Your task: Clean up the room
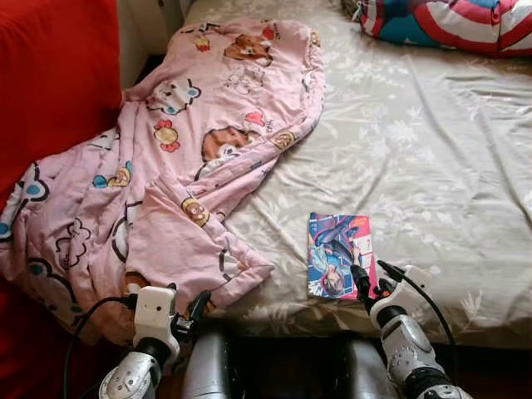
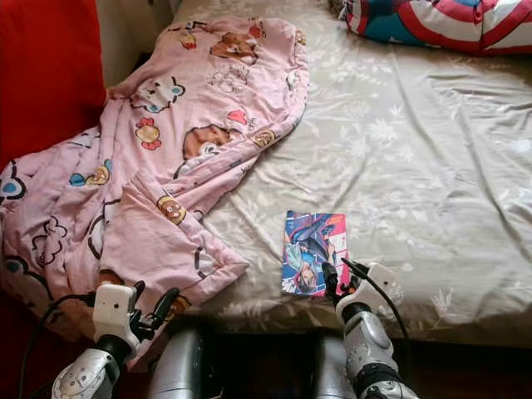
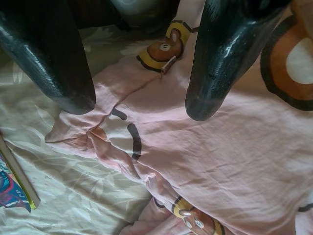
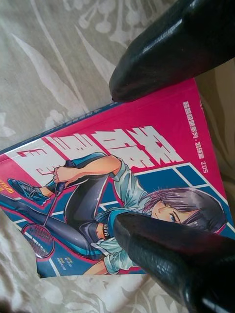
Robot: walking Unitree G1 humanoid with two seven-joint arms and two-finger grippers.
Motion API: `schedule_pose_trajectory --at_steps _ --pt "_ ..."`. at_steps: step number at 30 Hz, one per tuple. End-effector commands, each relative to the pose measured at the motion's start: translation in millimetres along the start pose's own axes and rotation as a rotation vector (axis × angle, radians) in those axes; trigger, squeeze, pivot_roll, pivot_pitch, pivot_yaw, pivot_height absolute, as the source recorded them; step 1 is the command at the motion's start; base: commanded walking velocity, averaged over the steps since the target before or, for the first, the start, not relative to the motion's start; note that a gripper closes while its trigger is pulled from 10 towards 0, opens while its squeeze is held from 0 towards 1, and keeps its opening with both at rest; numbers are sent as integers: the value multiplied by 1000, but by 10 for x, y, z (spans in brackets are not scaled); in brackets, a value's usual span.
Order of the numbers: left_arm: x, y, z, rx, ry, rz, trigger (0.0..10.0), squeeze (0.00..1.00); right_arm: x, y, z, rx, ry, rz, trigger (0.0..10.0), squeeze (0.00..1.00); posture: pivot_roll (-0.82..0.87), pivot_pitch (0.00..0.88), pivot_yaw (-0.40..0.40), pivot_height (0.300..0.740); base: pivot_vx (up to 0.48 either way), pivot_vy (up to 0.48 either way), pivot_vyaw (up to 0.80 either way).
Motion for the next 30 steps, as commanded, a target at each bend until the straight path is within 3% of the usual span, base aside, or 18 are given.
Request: schedule_pose_trajectory --at_steps 1,14,25,30 --pt "-67 -50 -53 8 11 -30 10000 0 -40 -135 26 32 -7 -41 10000 0 83 254 75 610 0 0 0" --pt "-160 -53 -65 18 10 -53 10000 0 -84 -228 68 88 -13 -58 10000 0 97 282 88 610 0 0 0" --pt "-199 -56 -78 31 11 -68 10000 0 -120 -328 29 269 21 -63 10000 0 111 290 96 610 0 0 0" --pt "-213 -64 -90 38 15 -77 10000 0 -151 -383 22 401 35 -59 10000 0 124 294 102 610 0 0 0"
Point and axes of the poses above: a point about 5 cm out from each wrist's last joint towards the gripper, its own x axis pointing out of the wrist towards the gripper, its own y axis along the axis of the wrist's last joint, z = x × y, the point moved 5 cm from there along x, pointing out of the wrist towards the gripper, and after that the axes turned 6 degrees about -x, right-handed, at the moved point
